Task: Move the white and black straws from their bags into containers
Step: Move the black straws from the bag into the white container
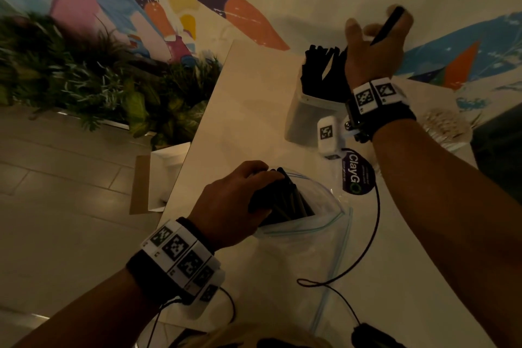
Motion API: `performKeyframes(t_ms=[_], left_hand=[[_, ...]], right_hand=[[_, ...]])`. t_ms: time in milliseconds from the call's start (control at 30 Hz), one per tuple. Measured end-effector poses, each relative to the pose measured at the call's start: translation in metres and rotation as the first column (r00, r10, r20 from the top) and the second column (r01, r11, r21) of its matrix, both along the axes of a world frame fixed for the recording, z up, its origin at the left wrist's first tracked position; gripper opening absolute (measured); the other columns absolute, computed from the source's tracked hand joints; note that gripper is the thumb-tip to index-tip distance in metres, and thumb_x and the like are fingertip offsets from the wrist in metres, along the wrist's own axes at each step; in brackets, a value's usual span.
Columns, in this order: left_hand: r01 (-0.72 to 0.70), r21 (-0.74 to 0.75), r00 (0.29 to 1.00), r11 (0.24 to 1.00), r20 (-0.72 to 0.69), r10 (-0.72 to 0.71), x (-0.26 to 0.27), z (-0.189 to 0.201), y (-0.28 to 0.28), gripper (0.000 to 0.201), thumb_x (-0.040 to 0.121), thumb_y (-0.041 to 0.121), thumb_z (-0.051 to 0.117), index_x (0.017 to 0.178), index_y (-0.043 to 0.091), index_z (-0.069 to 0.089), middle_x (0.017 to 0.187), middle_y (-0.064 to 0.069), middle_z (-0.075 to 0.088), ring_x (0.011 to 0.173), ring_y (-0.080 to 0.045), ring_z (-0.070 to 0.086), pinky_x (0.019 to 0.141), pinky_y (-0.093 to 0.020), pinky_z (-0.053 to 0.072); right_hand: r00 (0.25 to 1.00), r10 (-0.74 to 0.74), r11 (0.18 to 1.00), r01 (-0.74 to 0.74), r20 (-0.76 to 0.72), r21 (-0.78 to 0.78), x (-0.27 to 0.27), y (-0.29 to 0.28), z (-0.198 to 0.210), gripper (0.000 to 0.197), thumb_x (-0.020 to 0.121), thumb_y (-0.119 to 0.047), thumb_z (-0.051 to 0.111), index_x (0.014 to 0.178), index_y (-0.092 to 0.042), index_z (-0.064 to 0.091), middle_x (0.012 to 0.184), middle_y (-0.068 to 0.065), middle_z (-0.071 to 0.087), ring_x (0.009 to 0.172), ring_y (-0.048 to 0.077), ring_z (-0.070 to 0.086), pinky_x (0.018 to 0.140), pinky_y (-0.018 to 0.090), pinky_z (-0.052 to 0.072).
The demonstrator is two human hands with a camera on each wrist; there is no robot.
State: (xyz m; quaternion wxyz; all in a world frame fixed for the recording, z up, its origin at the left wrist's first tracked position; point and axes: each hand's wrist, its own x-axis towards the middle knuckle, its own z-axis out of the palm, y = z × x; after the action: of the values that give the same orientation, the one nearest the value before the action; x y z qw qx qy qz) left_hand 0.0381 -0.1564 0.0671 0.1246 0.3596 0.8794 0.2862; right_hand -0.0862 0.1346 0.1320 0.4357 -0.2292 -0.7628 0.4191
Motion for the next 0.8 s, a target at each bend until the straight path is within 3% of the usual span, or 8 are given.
performKeyframes(t_ms=[100, 167, 300, 467, 533, 600, 733, 800], left_hand=[[0.002, -0.005, 1.0, 1.0, 0.007, -0.002, 0.0, 0.001, 0.001, 0.062, 0.078, 0.033, 0.07, 0.133, 0.041, 0.043, 0.138, 0.012, 0.04, 0.106, -0.018, 0.057, 0.078, -0.035, 0.055], [0.002, -0.003, 1.0, 1.0, 0.006, -0.002, -0.001, 0.001, 0.001, 0.061, 0.078, 0.033, 0.07, 0.133, 0.042, 0.043, 0.138, 0.012, 0.04, 0.105, -0.018, 0.057, 0.078, -0.035, 0.055], [0.004, -0.012, 1.0, 1.0, 0.001, -0.004, -0.002, 0.001, 0.002, 0.061, 0.079, 0.034, 0.069, 0.133, 0.041, 0.043, 0.138, 0.012, 0.04, 0.105, -0.017, 0.057, 0.078, -0.031, 0.054], [0.003, -0.012, 1.0, 1.0, -0.004, -0.003, -0.002, 0.001, 0.002, 0.061, 0.078, 0.034, 0.07, 0.132, 0.041, 0.043, 0.137, 0.011, 0.041, 0.103, -0.018, 0.058, 0.076, -0.034, 0.055], [0.005, -0.01, 1.0, 1.0, -0.005, -0.005, -0.001, 0.0, 0.002, 0.061, 0.078, 0.034, 0.07, 0.132, 0.041, 0.043, 0.137, 0.01, 0.041, 0.103, -0.019, 0.059, 0.076, -0.035, 0.056], [0.009, -0.011, 1.0, 1.0, -0.008, -0.009, -0.001, 0.0, 0.002, 0.062, 0.078, 0.034, 0.07, 0.132, 0.041, 0.042, 0.137, 0.01, 0.041, 0.103, -0.019, 0.058, 0.077, -0.036, 0.056], [0.007, -0.02, 1.0, 1.0, -0.007, -0.007, -0.001, 0.001, 0.003, 0.062, 0.079, 0.034, 0.069, 0.133, 0.041, 0.042, 0.138, 0.011, 0.04, 0.106, -0.017, 0.057, 0.079, -0.033, 0.055], [0.003, -0.015, 1.0, 1.0, -0.012, -0.003, 0.0, 0.001, 0.003, 0.061, 0.079, 0.034, 0.069, 0.133, 0.042, 0.041, 0.138, 0.011, 0.04, 0.105, -0.017, 0.057, 0.079, -0.034, 0.055]], right_hand=[[0.998, 0.001, 0.969, -0.017, 0.065, 0.246, 0.005, 0.009, -0.009, 0.069, 0.087, -0.038, 0.056, 0.143, -0.008, 0.03, 0.139, 0.009, 0.043, 0.125, 0.026, 0.048, 0.106, 0.029, 0.038], [0.939, -0.089, 0.913, -0.057, 0.332, 0.405, 0.007, 0.012, -0.022, 0.065, 0.093, -0.054, 0.039, 0.141, -0.009, 0.038, 0.142, 0.013, 0.04, 0.132, 0.031, 0.038, 0.111, 0.045, 0.032], [0.573, -0.205, 0.917, -0.172, 0.794, 0.36, 0.011, 0.01, -0.034, 0.077, 0.092, -0.067, 0.017, 0.146, -0.013, 0.029, 0.156, 0.01, 0.016, 0.144, 0.035, 0.008, 0.112, 0.063, 0.004], [0.934, -0.107, 0.912, -0.045, 0.342, 0.408, 0.007, 0.001, -0.018, 0.077, 0.091, -0.058, 0.041, 0.148, -0.012, 0.02, 0.155, 0.017, 0.019, 0.142, 0.034, 0.021, 0.111, 0.057, 0.024], [0.984, -0.046, 0.889, -0.038, 0.171, 0.456, 0.003, -0.002, -0.013, 0.07, 0.092, -0.048, 0.044, 0.147, -0.01, 0.024, 0.153, 0.02, 0.022, 0.141, 0.034, 0.025, 0.11, 0.052, 0.03], [0.938, -0.082, 0.854, -0.109, 0.338, 0.509, 0.0, -0.003, -0.016, 0.056, 0.096, -0.045, 0.036, 0.146, -0.019, 0.03, 0.154, 0.016, 0.023, 0.142, 0.033, 0.022, 0.112, 0.052, 0.026], [0.527, -0.228, 0.814, -0.359, 0.819, 0.457, 0.007, -0.003, -0.036, 0.046, 0.099, -0.047, 0.02, 0.134, -0.027, 0.042, 0.154, 0.01, 0.02, 0.143, 0.035, 0.009, 0.111, 0.064, 0.009], [0.597, -0.202, 0.819, -0.332, 0.776, 0.469, 0.013, -0.006, -0.028, 0.054, 0.098, -0.052, 0.021, 0.141, -0.023, 0.033, 0.156, 0.012, 0.016, 0.144, 0.036, 0.007, 0.112, 0.063, 0.007]])
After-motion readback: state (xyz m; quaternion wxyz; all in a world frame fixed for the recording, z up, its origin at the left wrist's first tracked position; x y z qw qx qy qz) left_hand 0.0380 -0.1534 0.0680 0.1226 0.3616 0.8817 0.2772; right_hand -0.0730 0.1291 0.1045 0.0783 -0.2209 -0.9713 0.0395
